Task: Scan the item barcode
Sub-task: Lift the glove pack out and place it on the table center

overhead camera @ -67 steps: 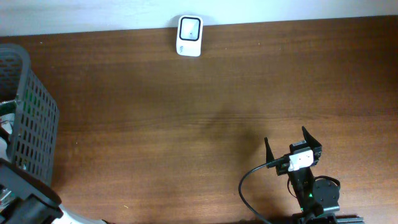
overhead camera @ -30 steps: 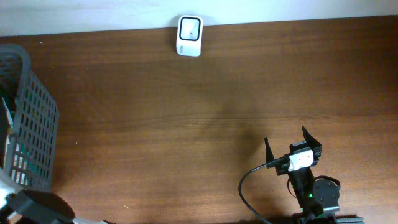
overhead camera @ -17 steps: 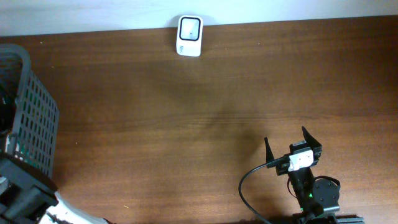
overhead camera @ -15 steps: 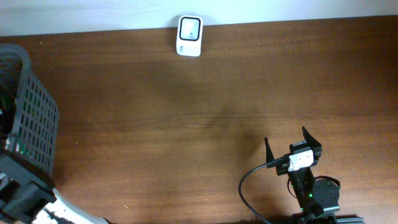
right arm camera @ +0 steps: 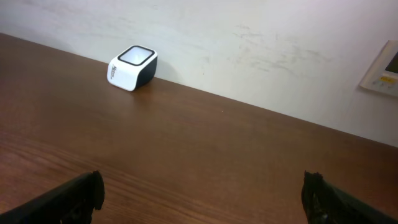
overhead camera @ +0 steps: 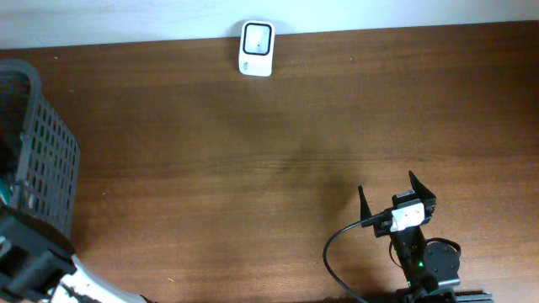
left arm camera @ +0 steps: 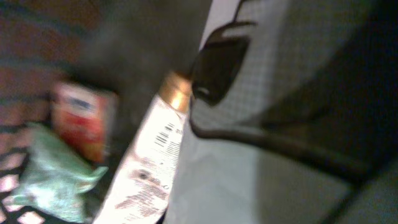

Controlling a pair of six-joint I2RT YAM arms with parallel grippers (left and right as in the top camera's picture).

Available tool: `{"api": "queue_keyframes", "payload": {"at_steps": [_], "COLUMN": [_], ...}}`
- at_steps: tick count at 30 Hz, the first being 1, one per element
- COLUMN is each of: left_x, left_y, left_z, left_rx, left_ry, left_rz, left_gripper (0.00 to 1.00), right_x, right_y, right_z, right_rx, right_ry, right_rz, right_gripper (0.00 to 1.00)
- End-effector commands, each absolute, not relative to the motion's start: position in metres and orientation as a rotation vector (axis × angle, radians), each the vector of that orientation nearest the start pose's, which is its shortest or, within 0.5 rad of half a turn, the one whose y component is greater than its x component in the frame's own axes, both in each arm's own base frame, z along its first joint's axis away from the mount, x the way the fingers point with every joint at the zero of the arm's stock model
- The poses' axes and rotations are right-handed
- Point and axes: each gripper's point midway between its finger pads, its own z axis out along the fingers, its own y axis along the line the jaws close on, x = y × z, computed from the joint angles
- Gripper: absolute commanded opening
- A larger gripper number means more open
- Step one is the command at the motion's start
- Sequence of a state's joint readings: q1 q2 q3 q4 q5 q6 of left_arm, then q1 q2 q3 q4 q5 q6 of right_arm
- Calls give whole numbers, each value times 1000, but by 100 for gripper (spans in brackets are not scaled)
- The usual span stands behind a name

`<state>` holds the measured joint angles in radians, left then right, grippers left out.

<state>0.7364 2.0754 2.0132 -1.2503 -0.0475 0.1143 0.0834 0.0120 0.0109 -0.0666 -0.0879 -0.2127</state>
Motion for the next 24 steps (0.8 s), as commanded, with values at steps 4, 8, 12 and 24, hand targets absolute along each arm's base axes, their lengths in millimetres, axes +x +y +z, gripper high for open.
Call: {"api": "queue_keyframes", "payload": {"at_steps": [4, 8, 12, 24], "left_x": [334, 336, 351, 346], "left_y": [251, 148, 22, -58], "left_z": [381, 437, 410, 194], "left_rx": [-770, -479, -121, -293], "left_ry": [2174, 2107, 2272, 2746], "left_rz": [248, 150, -162, 235], "left_gripper": [0, 0, 0, 0], "right_x": [243, 243, 243, 243], "right_y": [40, 40, 40, 40], "right_z": [158, 158, 158, 158], "right_rx": [-315, -315, -315, -315], "right_ry": [1608, 1608, 1608, 1608], "right_rz": [-2, -2, -2, -2], "right_gripper": [98, 98, 99, 98]}}
